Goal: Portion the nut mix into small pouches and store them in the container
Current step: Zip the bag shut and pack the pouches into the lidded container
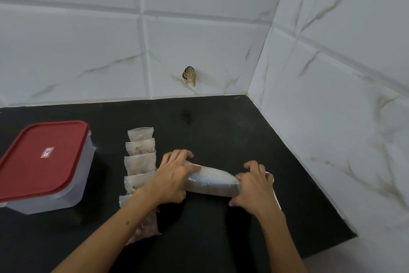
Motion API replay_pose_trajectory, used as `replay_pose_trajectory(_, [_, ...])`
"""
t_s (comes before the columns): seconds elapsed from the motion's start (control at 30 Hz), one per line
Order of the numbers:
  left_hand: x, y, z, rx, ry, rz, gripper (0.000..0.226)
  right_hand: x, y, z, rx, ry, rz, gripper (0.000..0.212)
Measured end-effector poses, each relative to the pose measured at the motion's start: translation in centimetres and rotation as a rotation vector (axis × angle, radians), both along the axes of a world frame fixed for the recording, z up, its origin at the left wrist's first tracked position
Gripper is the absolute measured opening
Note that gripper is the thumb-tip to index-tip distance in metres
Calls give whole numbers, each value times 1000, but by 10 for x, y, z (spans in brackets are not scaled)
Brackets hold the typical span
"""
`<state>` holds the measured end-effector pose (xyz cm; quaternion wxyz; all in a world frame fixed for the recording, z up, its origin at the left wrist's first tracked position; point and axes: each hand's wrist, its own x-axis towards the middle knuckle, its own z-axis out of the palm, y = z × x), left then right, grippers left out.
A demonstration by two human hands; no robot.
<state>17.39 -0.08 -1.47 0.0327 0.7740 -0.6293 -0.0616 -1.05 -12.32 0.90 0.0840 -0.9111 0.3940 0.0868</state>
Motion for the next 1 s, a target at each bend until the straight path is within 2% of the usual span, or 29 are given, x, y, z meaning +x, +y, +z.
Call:
replay_pose_trajectory(0.13, [6, -1, 8, 27, 26, -5, 71, -7, -2, -9, 34, -130, 23, 27])
replay_pose_trajectory(0.3, [25, -11, 11, -173, 314, 104, 39, -23, 4, -8, 292, -394, -120, 30])
replay_pose_trajectory(0.4, [25, -28, 5, -139, 443, 139, 25, -31, 19, -13, 451, -517, -219, 17])
replay_pose_trajectory(0.5, [19, -47, 0, -140, 568, 191, 18, -40, 35, -22, 627, -659, -395, 18])
replay_pose_trajectory(0.57, [14, -62, 1, -141, 637, 191, 14, -44, 44, -23, 668, -756, -522, 18])
replay_pose_trajectory(0.67, [1, -91, 8, -141, 650, 135, 14, -53, 53, -19, 606, -852, -697, 12])
replay_pose_trajectory(0.73, [-11, -112, 11, -186, 634, 106, 15, -58, 59, -17, 528, -821, -769, 10])
replay_pose_trajectory(0.8, [-24, -133, 9, -237, 588, 70, 15, -58, 65, -20, 401, -662, -773, 14])
replay_pose_trajectory(0.9, [-41, -153, -2, -225, 429, 21, 25, -55, 75, -21, 159, -353, -713, 20])
replay_pose_trajectory(1.0, [-48, -161, -15, -184, 243, 48, 38, -54, 79, -24, -22, -214, -675, 36])
